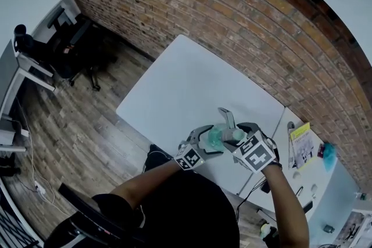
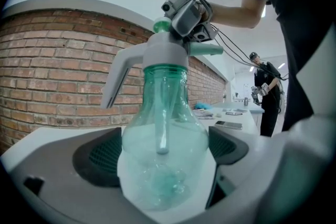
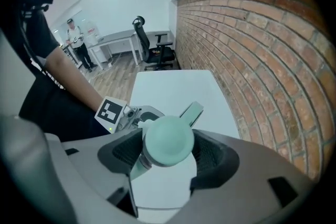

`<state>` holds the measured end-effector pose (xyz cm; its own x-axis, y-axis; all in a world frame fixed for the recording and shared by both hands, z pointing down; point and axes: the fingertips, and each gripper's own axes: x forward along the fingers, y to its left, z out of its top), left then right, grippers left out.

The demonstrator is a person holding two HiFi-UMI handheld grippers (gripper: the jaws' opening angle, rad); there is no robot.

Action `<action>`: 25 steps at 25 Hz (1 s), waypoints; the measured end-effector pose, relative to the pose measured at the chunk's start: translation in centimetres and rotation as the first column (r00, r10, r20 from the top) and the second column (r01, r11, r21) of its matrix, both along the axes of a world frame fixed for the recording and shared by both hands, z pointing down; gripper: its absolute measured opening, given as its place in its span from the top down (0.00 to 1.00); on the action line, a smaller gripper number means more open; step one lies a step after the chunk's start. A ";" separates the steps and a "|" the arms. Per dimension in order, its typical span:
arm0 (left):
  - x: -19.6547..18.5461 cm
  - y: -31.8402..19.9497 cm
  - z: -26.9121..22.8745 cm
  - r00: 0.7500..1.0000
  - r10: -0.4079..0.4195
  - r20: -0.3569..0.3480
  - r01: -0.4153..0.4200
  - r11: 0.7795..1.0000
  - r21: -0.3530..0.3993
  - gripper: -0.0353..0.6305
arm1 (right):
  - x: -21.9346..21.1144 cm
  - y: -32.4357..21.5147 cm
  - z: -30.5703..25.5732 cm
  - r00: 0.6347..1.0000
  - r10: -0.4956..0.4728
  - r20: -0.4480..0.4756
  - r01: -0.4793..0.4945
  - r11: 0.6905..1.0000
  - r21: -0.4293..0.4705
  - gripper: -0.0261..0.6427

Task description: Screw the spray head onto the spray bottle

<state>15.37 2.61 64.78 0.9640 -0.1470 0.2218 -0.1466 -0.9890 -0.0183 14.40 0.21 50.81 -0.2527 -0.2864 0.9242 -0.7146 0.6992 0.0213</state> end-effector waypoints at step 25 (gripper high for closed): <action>2.1 -0.2 -3.2 0.998 0.041 -0.049 -0.040 0.999 0.035 0.25 | 0.3 1.6 -1.4 0.655 -0.717 -0.241 0.723 0.687 -0.078 0.55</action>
<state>17.49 2.36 61.55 0.9789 -0.1145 0.1693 -0.1082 -0.9931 -0.0461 14.73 1.79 49.40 -0.1682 -0.1291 0.9773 0.0424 0.9895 0.1381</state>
